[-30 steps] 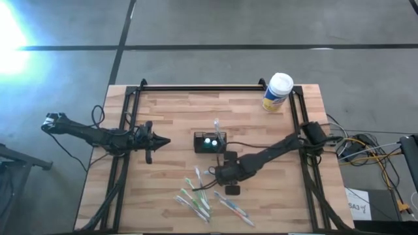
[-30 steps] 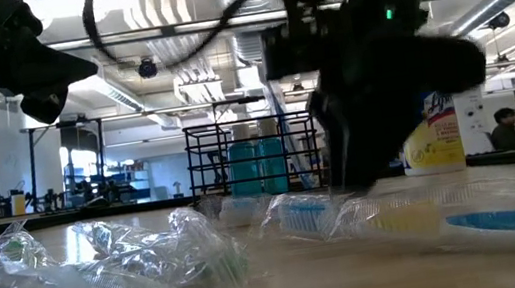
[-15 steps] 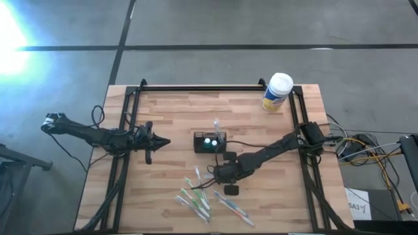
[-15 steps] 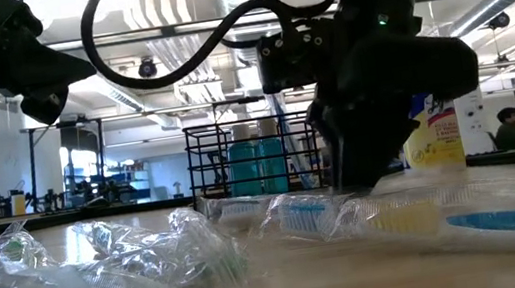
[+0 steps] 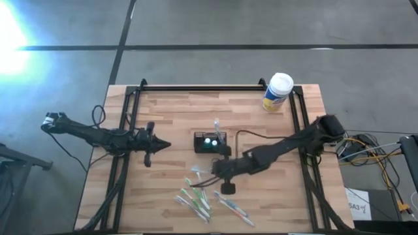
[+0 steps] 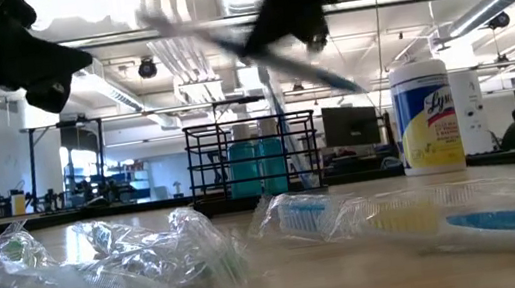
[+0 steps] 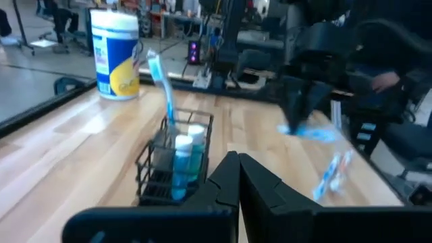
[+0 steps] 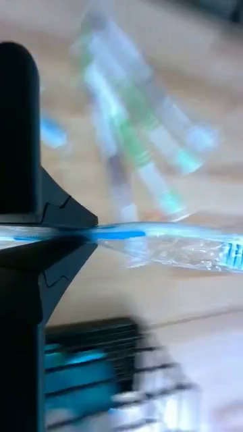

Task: Pick & Place toothbrushing station
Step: Put the top blue toothbrush into the black mesh organizer

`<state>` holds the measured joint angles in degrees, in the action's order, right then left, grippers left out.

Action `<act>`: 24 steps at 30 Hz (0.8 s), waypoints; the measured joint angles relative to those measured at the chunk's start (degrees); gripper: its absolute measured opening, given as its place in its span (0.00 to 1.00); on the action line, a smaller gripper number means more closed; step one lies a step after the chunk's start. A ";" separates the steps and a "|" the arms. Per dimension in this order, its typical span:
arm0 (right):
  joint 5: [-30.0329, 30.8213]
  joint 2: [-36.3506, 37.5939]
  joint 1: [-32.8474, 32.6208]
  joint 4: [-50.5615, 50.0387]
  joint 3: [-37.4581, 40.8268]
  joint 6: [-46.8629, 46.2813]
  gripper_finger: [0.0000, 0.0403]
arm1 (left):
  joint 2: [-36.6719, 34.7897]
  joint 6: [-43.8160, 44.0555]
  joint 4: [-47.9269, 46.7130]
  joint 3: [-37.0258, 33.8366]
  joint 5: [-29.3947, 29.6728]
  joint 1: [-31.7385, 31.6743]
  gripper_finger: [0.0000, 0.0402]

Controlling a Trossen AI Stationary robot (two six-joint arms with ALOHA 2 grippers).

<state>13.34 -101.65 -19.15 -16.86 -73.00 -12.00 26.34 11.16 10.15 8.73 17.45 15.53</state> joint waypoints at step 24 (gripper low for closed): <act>-6.70 7.72 6.79 43.23 16.34 12.03 0.03 | 34.45 -14.08 39.01 11.42 -11.42 0.07 0.51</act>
<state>6.65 -93.93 -12.36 26.37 -56.66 0.03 60.79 -2.92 49.16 20.15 6.02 15.59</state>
